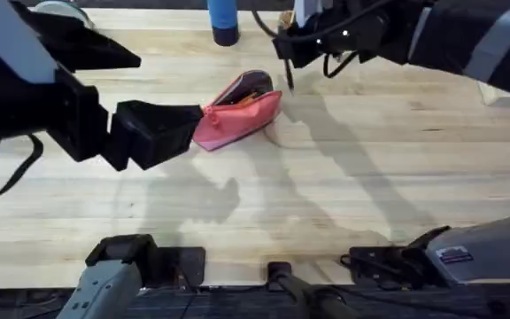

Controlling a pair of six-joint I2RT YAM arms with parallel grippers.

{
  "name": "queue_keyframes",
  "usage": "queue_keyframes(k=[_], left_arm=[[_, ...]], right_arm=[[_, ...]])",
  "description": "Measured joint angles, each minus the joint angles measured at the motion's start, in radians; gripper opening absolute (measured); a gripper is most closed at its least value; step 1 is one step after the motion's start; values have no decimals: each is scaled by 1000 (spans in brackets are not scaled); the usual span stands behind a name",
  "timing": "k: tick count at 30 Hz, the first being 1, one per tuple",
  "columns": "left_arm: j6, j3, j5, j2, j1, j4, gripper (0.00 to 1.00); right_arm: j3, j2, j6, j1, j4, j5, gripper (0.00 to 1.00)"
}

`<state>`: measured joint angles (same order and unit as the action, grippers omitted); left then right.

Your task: Unzip the bag, pick up the pens from the table one at a time and place them inside, then zip the bag closed.

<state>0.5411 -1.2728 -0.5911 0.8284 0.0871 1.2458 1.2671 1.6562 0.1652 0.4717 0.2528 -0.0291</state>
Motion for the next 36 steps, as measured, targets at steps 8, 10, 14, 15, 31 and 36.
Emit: queue_keyframes(k=[8, 10, 14, 15, 31, 36], left_arm=[[0, 0, 0, 0, 0, 0, 994], [0, 0, 0, 0, 0, 0, 994], [0, 0, 0, 0, 0, 0, 993], [0, 0, 0, 0, 0, 0, 993], [0, 0, 0, 0, 0, 0, 993], [0, 0, 0, 0, 0, 0, 993]], right_arm=[[0, 0, 267, 3, -42, 224, 30], [0, 0, 339, 9, -41, 271, 29], [0, 0, 502, 40, -41, 331, 29], [0, 0, 540, 50, -41, 339, 29], [0, 0, 1079, 156, 160, 367, 29], [0, 0, 1196, 156, 168, 365, 30]])
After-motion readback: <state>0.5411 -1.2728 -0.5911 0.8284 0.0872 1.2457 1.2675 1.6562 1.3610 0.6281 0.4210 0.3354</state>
